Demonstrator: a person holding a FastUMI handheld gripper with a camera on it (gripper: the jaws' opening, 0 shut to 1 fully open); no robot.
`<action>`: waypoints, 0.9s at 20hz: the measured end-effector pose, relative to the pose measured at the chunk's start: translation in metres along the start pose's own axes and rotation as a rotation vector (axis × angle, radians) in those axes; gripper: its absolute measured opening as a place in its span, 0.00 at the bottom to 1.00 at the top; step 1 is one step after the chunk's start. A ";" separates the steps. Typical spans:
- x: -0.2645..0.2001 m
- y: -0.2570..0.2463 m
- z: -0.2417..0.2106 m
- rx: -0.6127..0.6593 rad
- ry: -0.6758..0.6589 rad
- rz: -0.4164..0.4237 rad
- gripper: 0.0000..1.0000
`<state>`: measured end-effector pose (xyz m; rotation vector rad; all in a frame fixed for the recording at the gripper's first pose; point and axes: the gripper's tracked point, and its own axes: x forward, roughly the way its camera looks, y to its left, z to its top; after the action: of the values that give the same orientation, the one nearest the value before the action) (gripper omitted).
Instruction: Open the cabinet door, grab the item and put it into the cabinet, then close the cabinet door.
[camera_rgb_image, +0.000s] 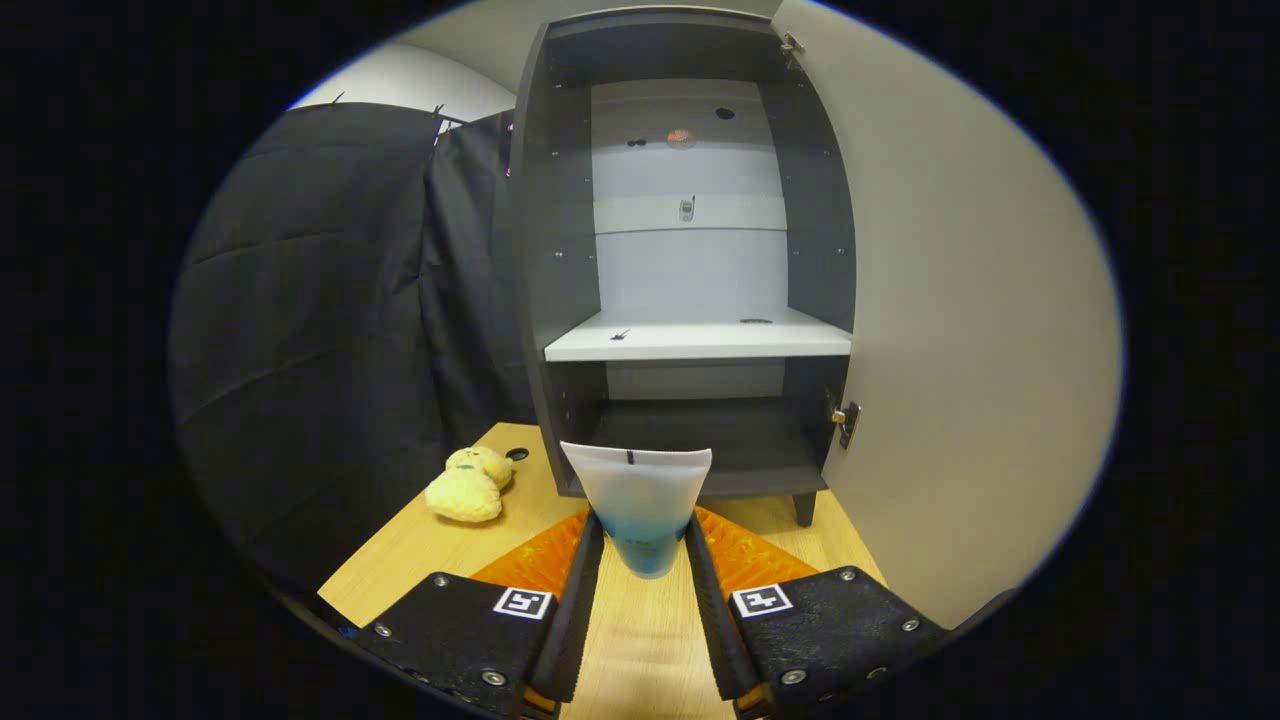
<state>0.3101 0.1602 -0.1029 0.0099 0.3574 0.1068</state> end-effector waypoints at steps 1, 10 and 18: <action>0.005 -0.003 0.010 0.003 -0.010 0.000 0.51; 0.055 -0.020 0.086 -0.005 -0.056 0.002 0.51; 0.103 -0.031 0.151 0.007 -0.106 -0.002 0.51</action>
<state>0.4624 0.1414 0.0016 0.0221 0.2522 0.1023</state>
